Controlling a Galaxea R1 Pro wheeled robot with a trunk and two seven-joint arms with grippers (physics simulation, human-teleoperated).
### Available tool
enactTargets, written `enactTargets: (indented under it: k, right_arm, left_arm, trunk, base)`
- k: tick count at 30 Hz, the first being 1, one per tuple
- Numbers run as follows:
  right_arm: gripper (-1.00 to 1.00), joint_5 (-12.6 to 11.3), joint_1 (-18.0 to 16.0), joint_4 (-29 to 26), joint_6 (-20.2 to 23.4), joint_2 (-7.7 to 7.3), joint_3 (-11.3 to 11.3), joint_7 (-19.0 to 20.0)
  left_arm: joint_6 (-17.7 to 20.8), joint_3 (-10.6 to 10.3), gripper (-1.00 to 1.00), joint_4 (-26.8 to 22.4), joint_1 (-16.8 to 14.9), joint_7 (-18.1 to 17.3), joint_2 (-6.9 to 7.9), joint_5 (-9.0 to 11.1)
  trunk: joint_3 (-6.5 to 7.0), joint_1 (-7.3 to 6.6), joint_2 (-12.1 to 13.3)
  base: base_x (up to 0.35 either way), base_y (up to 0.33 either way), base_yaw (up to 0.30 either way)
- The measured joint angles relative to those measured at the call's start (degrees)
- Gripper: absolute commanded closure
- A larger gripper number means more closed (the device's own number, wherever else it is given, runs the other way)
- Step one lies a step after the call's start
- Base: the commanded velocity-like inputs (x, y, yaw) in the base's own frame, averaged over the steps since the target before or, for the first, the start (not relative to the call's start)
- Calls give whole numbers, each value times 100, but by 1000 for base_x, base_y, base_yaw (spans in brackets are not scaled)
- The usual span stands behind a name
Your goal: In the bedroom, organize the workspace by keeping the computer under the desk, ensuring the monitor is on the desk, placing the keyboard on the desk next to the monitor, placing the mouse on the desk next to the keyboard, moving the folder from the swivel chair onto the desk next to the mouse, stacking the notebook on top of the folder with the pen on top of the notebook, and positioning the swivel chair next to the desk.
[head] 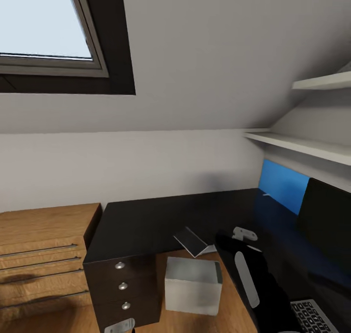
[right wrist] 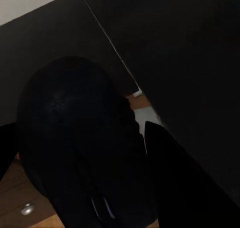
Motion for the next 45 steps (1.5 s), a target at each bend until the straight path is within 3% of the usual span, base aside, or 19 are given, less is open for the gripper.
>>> enactTargets:
  k: [16, 21, 33, 36, 41, 45]
  right_arm:
    - [100, 32, 1, 7, -14, 9, -3, 2]
    - [100, 27, 2, 7, -10, 10, 1, 0]
    - [100, -4, -2, 35, -16, 19, 10, 91]
    - [100, 3, -11, 521, -44, 19, 5, 85]
    - [100, 30, -39, 992, -453, 14, -11, -38]
    - [100, 57, -46, 1115, -1101, 7, -12, -663]
  left_arm:
    - [-222, 2, -100, 167, -1, -4, 0, 9]
    - [-230, 1, -100, 182, -1, -1, 0, 8]
    - [-238, 14, -100, 306, 2, 0, 0, 4]
    - [-240, 14, -100, 308, 1, 0, 0, 4]
    - [-241, 12, -100, 309, 0, 0, 0, -3]
    - [-241, 8, -100, 309, 0, 0, 0, -5]
  trunk:
    - [0, 0, 0]
    - [-1, 0, 0]
    - [-3, 0, 0]
    - [-3, 0, 1]
    - [-3, 0, 0]
    - [-3, 0, 0]
  base:
    - [-8, 305, -274]
    - [0, 67, -262]
    - [0, 3, -18]
    - [0, 0, 0]
    - [0, 0, 0]
    - [0, 0, 0]
